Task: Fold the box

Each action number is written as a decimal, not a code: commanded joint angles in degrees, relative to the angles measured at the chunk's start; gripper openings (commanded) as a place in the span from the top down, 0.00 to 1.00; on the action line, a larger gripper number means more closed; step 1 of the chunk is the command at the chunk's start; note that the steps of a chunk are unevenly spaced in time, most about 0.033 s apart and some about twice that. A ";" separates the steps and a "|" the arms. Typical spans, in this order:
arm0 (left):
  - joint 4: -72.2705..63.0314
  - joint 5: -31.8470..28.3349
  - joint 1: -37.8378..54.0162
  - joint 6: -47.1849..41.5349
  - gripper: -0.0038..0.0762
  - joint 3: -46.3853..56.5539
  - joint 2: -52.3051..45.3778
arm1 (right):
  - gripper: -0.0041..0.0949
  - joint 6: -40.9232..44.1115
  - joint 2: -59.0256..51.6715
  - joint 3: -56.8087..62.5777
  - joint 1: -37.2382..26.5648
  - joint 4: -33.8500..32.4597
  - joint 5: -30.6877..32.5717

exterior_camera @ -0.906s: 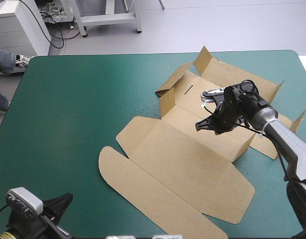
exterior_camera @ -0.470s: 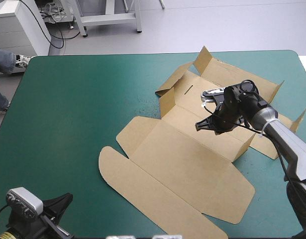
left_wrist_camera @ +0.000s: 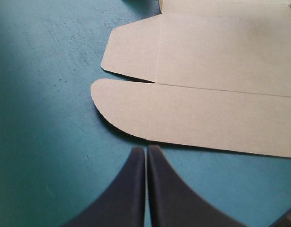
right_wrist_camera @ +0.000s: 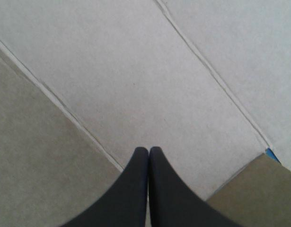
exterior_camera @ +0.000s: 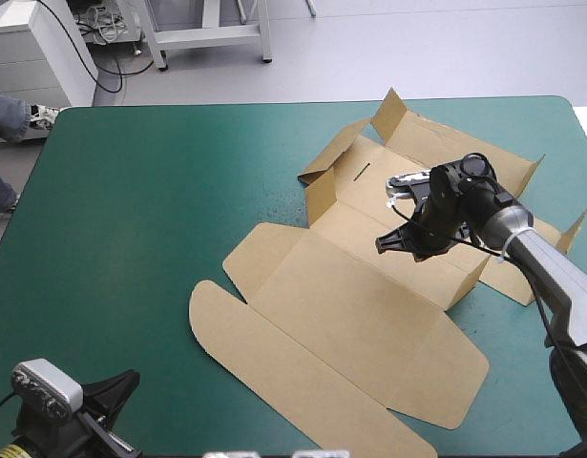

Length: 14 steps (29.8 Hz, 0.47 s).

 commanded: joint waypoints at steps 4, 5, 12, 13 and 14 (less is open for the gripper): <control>-1.16 -3.71 -0.20 -0.03 0.96 -1.29 0.94 | 0.97 -0.16 -3.48 -4.37 -0.06 -2.57 2.98; -1.16 -3.71 -0.20 -0.03 0.96 -1.29 0.94 | 0.97 -0.16 -3.86 -4.86 -0.06 -2.57 2.98; -1.16 -3.71 -0.20 -0.03 0.96 -1.29 0.94 | 0.97 1.16 -9.58 -9.43 -0.06 -2.57 2.98; -1.16 -3.71 -0.20 -0.03 0.96 -1.29 0.94 | 0.97 1.70 -10.72 -9.80 -0.06 -2.57 2.98; -1.16 -3.71 -0.20 -0.03 0.96 -1.29 0.94 | 0.97 2.27 -11.86 -10.03 -0.06 -2.57 2.98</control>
